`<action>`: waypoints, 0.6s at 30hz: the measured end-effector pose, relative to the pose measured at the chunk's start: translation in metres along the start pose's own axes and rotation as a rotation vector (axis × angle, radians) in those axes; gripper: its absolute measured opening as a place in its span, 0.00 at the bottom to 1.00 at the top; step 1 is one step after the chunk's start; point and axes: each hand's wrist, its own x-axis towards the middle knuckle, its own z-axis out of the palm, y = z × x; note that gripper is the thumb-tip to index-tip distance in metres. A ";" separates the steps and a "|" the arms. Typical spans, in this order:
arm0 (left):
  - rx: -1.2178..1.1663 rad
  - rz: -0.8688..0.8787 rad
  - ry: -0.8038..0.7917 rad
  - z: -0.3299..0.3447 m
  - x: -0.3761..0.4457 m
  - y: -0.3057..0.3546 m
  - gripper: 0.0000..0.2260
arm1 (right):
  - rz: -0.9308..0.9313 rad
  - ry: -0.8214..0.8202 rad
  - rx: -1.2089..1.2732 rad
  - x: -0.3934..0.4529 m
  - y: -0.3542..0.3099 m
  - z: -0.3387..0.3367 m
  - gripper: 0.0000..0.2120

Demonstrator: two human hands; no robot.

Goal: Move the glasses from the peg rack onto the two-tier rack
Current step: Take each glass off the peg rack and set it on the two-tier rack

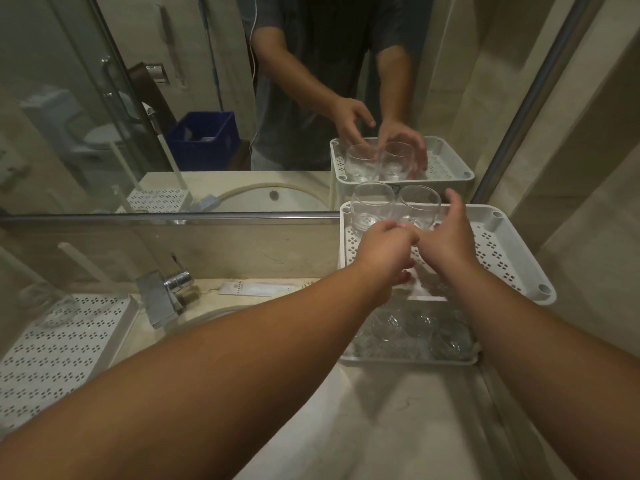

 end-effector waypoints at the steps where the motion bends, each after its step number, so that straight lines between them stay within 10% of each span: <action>1: 0.014 0.002 0.006 -0.003 -0.001 0.004 0.23 | -0.028 0.031 -0.031 -0.004 -0.003 -0.001 0.46; 18: 0.385 0.512 0.219 -0.146 -0.071 0.055 0.12 | -0.427 0.123 0.086 -0.112 -0.118 0.042 0.23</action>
